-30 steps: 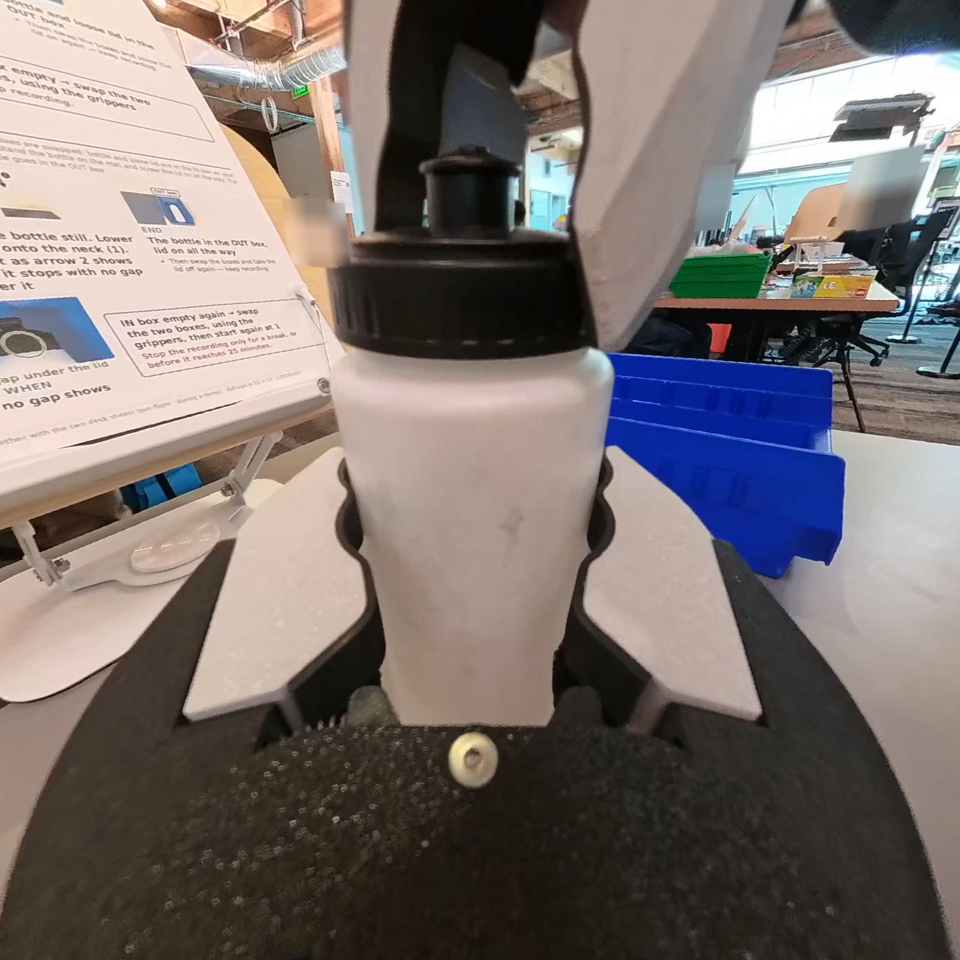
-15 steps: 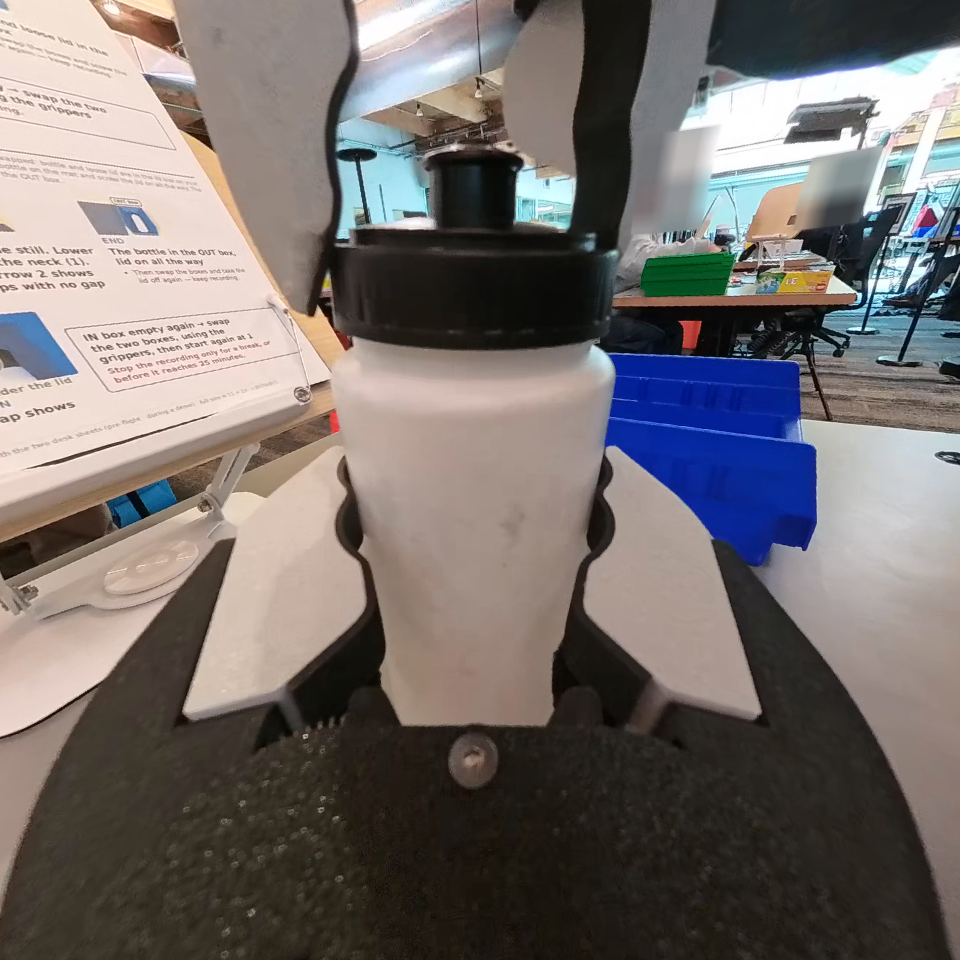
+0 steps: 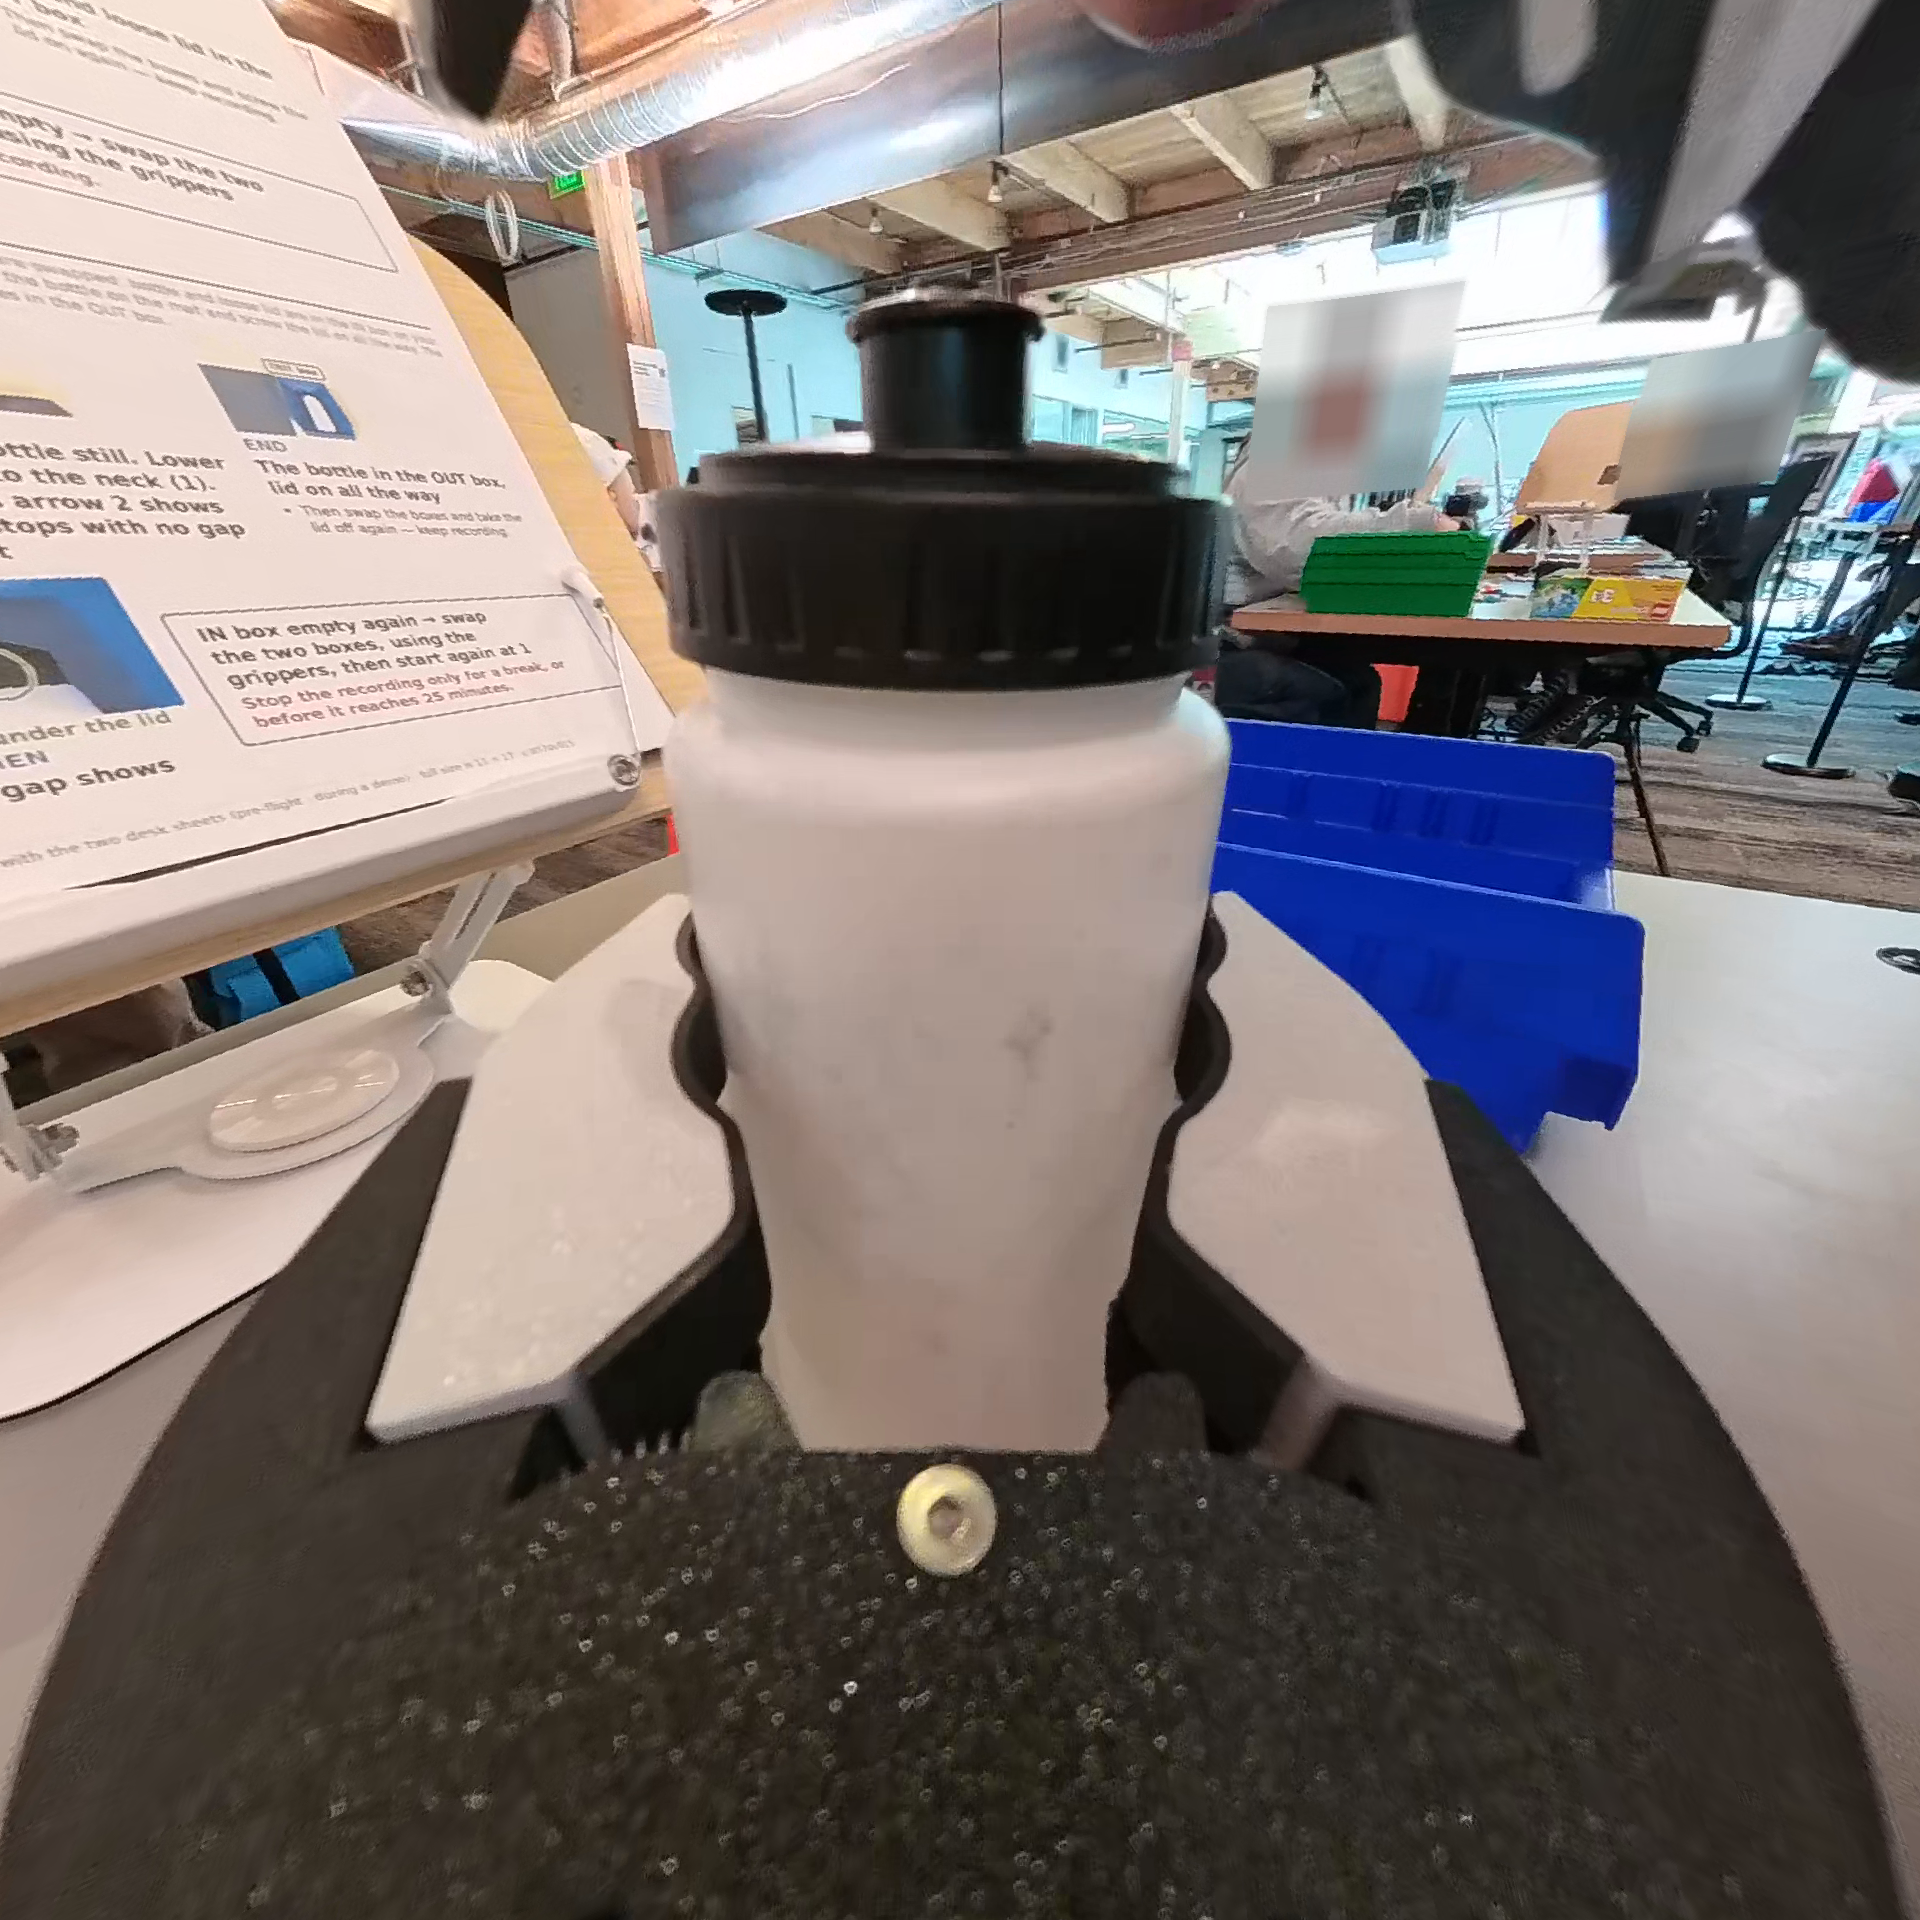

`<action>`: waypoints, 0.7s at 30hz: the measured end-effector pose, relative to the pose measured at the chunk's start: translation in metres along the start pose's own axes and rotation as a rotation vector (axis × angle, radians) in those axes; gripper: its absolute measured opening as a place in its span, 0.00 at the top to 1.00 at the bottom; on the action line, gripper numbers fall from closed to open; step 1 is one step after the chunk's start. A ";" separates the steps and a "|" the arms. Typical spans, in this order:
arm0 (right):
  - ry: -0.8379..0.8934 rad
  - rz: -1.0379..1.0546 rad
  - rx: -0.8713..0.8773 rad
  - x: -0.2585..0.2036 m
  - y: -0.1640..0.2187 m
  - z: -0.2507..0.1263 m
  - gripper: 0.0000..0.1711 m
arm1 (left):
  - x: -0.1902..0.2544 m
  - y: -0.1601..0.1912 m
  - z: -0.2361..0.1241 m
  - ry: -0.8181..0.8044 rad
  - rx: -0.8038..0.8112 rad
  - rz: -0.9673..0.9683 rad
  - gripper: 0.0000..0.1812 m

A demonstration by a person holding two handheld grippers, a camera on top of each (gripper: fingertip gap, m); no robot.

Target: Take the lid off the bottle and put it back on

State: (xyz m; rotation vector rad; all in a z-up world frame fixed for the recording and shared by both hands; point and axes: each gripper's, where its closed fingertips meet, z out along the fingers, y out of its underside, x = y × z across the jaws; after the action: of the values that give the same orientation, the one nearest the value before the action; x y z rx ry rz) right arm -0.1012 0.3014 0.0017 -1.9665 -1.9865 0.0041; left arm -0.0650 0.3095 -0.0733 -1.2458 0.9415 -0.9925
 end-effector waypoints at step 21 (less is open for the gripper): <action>-0.013 1.005 -0.092 -0.015 0.014 0.028 0.58 | 0.002 0.000 -0.003 -0.066 -0.018 0.031 0.53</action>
State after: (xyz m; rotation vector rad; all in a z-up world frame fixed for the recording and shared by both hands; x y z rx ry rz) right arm -0.0945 0.2944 -0.0321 -2.7868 -0.8213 0.1692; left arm -0.0675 0.3067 -0.0738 -1.2686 0.9175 -0.9150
